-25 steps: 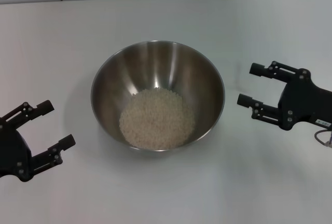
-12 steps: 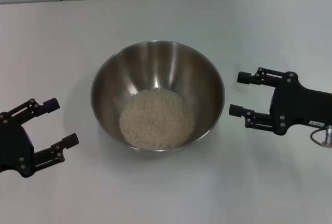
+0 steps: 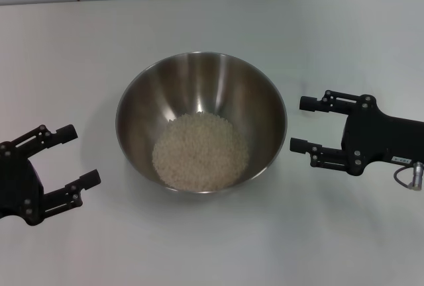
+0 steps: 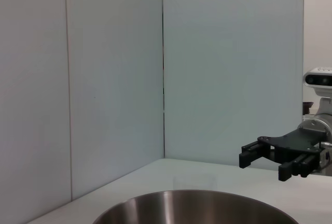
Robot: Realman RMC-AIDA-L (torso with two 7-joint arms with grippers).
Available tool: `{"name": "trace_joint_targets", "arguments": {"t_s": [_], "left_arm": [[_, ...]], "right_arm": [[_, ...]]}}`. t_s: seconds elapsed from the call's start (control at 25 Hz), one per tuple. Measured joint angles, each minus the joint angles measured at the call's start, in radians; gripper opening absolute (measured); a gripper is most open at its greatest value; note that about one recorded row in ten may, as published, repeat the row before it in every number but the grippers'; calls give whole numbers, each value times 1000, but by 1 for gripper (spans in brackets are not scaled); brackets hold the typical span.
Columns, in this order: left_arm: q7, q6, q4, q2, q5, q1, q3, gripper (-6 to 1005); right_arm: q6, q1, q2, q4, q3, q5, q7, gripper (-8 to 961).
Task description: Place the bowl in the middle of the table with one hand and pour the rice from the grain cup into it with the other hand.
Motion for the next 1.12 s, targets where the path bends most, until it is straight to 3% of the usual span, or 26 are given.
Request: {"name": "trace_joint_targets", "arguments": {"t_s": [1.12], "left_arm": [[0, -16, 9, 0, 37, 7, -7, 785]], "right_arm": [[30, -7, 6, -23, -8, -6, 11, 685]]}}
